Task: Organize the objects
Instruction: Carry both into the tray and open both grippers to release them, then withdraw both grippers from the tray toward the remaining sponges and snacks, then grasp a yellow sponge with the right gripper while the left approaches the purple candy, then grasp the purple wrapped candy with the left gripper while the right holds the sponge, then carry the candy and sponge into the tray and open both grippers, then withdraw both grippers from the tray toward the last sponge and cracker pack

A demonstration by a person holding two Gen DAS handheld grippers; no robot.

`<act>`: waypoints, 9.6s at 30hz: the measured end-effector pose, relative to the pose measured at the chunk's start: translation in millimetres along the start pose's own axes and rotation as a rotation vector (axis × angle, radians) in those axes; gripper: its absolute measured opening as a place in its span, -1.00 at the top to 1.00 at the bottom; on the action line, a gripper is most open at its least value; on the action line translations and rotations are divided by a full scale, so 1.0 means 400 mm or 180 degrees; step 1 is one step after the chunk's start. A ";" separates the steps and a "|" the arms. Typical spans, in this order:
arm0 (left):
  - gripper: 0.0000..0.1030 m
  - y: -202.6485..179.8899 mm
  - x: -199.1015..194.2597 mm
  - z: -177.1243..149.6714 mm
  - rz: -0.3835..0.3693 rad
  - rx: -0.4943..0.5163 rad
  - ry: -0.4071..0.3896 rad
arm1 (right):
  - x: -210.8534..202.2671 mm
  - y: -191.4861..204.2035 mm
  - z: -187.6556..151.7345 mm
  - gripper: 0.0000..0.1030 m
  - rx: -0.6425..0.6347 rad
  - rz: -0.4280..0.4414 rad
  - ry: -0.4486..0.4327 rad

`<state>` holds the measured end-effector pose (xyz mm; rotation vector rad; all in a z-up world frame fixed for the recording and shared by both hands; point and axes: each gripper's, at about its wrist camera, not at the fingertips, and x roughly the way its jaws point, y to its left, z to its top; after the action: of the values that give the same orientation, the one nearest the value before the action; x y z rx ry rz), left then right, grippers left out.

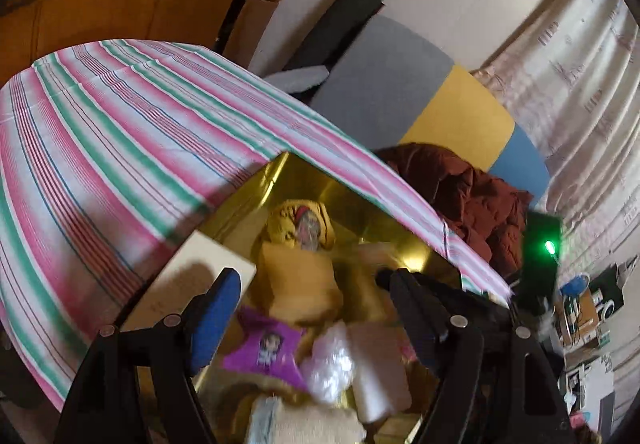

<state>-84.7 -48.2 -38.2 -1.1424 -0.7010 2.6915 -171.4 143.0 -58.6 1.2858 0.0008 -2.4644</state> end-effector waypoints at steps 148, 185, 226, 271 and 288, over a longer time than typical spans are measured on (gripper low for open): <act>0.13 -0.779 0.232 -0.492 -0.0942 0.2405 0.0204 | -0.508 -0.678 -0.551 -0.11 0.1105 -0.2479 -0.1288; 0.13 -0.290 -0.034 -0.134 -0.0728 0.0975 -0.0134 | -0.500 -0.316 -0.463 -0.11 0.0171 -0.1773 -0.1301; -0.37 -0.042 -0.073 -0.079 -0.0315 0.0049 -0.0287 | -0.288 0.026 -0.279 -0.63 0.0306 -0.0517 -0.0892; -0.37 -0.125 -0.139 -0.155 -0.0492 0.0310 -0.0206 | -0.382 -0.101 -0.302 -0.29 0.0528 -0.0932 -0.1031; -0.38 -0.419 -0.083 -0.316 -0.0921 0.1339 0.0352 | -0.420 -0.589 -0.481 -0.41 0.1605 -0.1632 -0.0706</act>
<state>18.9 135.9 -15.0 -0.9841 -0.2396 2.3564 -5.2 447.6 -76.3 1.3115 -0.4218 -3.1837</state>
